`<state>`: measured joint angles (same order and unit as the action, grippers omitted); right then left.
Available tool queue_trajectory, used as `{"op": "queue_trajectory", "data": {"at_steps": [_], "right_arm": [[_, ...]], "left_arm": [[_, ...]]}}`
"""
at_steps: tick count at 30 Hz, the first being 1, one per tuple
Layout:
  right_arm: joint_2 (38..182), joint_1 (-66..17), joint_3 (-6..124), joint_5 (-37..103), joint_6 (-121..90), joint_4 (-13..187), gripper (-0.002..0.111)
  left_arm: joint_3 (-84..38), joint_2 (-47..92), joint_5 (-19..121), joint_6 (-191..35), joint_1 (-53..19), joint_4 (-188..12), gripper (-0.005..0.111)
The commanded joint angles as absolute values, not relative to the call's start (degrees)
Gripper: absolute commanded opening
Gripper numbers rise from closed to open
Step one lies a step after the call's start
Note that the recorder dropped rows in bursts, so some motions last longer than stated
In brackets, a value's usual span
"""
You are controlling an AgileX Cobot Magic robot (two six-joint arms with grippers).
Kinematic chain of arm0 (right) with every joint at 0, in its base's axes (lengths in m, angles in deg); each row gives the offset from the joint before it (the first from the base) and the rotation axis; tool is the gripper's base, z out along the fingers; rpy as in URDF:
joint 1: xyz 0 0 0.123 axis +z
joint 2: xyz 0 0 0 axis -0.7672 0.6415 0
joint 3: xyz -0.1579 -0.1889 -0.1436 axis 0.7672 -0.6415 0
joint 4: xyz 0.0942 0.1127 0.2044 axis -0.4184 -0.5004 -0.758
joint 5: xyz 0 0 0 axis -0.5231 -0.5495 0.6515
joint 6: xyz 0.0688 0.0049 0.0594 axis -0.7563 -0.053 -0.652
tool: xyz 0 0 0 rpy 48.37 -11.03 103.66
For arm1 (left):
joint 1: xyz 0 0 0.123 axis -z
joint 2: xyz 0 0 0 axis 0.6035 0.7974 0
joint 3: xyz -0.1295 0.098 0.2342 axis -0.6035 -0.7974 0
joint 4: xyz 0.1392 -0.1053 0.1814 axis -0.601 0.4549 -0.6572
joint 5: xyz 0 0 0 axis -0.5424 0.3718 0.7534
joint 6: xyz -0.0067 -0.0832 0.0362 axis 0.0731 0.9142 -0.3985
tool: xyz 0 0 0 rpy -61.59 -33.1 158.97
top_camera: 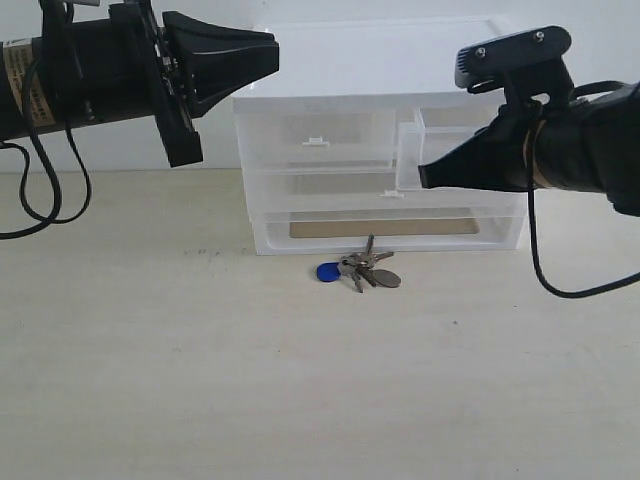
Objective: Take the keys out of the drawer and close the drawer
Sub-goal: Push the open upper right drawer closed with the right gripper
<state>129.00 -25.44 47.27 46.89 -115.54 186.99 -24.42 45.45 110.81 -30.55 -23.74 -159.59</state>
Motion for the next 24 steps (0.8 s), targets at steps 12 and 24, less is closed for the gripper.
{"op": "queue_trajectory", "data": {"at_steps": [12, 24], "right_arm": [[135.2, -25.6, 55.0, 48.7, -107.3, 187.1, 0.000], [135.4, -27.4, 55.6, 48.4, -107.0, 187.1, 0.000]], "left_arm": [[-24.6, 45.0, 110.3, -31.0, -23.3, -159.2, 0.004], [-24.6, 45.0, 110.3, -31.0, -23.3, -159.2, 0.004]]}}
